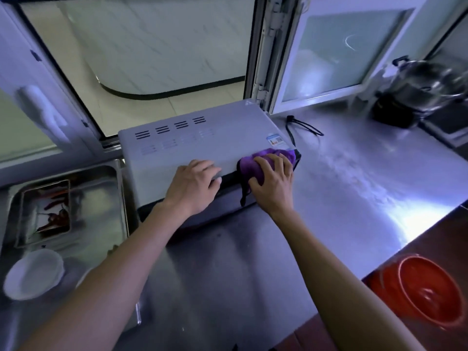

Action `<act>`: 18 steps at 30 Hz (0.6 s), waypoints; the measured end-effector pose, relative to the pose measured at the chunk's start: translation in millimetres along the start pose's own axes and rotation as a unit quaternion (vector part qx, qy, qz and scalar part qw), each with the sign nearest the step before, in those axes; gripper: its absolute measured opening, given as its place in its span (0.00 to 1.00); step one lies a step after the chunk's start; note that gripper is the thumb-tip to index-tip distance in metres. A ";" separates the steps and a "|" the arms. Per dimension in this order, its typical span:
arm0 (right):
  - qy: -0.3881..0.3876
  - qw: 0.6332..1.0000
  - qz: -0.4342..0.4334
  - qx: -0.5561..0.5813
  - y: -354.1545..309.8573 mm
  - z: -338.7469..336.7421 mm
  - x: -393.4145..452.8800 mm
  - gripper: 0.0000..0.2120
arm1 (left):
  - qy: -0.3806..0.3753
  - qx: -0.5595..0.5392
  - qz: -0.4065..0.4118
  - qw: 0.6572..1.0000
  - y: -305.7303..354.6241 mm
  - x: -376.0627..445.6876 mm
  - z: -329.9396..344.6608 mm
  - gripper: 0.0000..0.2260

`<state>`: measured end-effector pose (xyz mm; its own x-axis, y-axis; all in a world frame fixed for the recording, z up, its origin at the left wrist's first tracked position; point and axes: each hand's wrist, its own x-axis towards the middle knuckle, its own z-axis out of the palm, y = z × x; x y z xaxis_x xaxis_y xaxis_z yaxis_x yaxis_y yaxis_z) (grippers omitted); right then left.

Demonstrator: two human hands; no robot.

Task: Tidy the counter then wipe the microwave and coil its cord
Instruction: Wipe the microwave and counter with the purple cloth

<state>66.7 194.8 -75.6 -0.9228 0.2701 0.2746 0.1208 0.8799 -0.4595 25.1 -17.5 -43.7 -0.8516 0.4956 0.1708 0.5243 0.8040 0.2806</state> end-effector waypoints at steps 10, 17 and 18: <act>0.127 0.949 0.130 0.258 18.6 38.6 -5.4 0.27 | -0.026 0.043 0.046 0.998 24.6 32.2 15.3 0.12; 0.154 0.910 0.198 0.331 28.9 44.9 14.6 0.32 | -0.030 0.056 0.085 0.994 53.8 64.8 31.9 0.13; 0.159 0.902 0.209 0.344 31.3 46.2 17.6 0.32 | -0.024 0.058 0.088 0.994 56.9 69.3 35.5 0.13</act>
<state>37.3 209.1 -124.2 -0.6844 0.7167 0.1337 0.0782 0.2545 -0.9639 -4.0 74.2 -49.4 -0.7476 0.6444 0.1608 0.6635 0.7350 0.1396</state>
